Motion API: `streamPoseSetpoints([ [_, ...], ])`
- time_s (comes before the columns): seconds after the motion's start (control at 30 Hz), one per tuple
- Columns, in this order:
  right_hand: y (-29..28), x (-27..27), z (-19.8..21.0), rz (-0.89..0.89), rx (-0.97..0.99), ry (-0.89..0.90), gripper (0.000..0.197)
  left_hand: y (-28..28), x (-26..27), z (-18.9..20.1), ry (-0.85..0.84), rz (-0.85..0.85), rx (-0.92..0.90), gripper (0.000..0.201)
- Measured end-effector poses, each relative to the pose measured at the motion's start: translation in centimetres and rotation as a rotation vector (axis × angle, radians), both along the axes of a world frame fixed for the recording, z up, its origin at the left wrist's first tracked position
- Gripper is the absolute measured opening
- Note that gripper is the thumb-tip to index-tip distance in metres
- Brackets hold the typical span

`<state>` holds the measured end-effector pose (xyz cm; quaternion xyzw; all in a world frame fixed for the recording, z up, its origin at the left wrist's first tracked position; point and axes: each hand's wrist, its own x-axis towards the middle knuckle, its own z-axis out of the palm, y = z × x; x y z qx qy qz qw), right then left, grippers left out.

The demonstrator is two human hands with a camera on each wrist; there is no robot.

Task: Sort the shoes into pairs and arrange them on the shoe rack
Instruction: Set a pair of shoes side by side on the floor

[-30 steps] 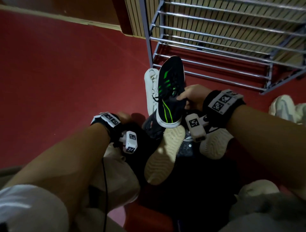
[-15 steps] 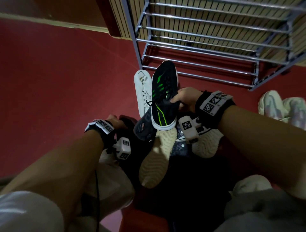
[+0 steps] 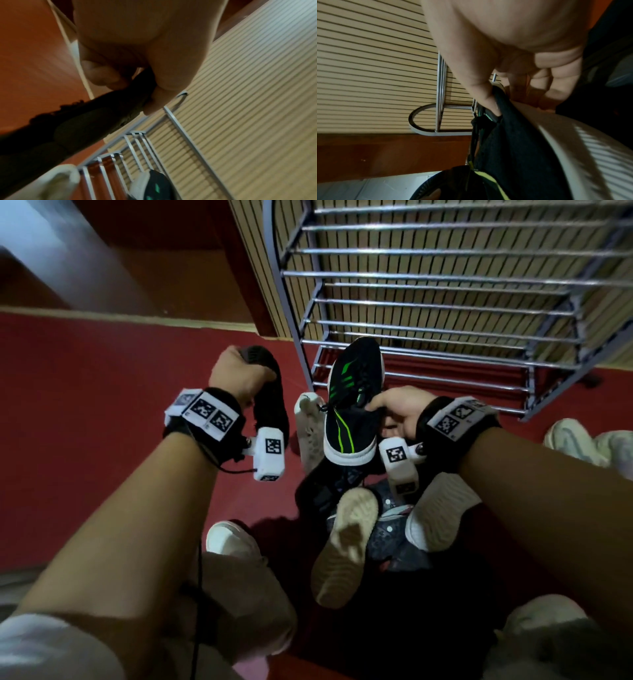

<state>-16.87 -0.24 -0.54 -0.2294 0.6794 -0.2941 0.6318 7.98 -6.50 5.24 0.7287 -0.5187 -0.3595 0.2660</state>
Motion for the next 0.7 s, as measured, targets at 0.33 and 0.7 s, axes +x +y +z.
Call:
streamPoseSetpoints([
  [0.33, 3.2, -3.0, -0.3, 0.006, 0.102, 0.072, 0.01, 4.3, -8.7, -2.1, 0.285, -0.202, 0.048, 0.053],
  [0.7, 6.4, -10.5, -2.4, 0.206, 0.132, 0.558, 0.009, 7.0, -11.0, -7.6, 0.165, -0.464, 0.479, 0.03],
])
